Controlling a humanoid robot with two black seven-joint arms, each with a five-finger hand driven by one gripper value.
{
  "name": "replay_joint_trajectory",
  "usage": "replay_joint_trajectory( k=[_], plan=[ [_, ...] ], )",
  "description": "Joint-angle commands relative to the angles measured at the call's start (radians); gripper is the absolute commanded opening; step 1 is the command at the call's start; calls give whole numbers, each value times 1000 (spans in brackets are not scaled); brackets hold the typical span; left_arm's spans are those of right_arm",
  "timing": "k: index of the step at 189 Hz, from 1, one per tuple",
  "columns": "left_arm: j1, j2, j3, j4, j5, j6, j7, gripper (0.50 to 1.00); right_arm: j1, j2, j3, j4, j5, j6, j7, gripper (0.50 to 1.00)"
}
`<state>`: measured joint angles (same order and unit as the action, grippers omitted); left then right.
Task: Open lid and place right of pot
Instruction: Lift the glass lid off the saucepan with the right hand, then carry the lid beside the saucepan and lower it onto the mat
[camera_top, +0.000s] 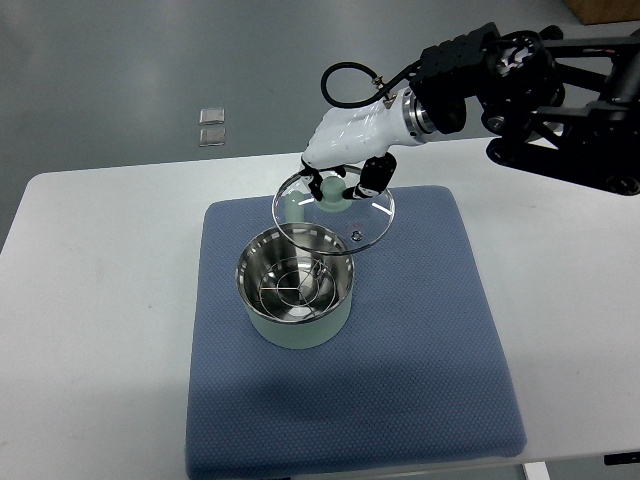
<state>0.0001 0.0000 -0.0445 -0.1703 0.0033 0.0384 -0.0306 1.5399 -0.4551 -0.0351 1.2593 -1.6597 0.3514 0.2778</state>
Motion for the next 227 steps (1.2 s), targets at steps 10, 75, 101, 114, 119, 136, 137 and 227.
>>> replay_joint_trajectory(
  k=[10,75,101,114,119,136,137,227],
  plan=[
    [0,0,0,0,0,0,0,1000,-6,-53,0,0,0,-3,0,500],
    [0,0,0,0,0,0,-2,1000,-107,-181,-2,-3,-11,-19,-2,500],
    [0,0,0,0,0,0,0,1000,-159,-192,-5,-15,-17,-48,-5,500],
    [0,0,0,0,0,0,0,1000,-188,-191,-5,-28,-17,-57,-6,500],
    [0,0,0,0,1,0,0,1000,-196,-189,-6,-31,-18,-61,-8,500],
    [0,0,0,0,0,0,0,1000,-221,-185,-6,-44,-22,-71,-8,500],
    [0,0,0,0,0,0,0,1000,-221,-185,-6,-44,-22,-71,-8,500],
    [0,0,0,0,1,0,0,1000,-351,-83,-11,-118,-41,-154,-26,500]
  ],
)
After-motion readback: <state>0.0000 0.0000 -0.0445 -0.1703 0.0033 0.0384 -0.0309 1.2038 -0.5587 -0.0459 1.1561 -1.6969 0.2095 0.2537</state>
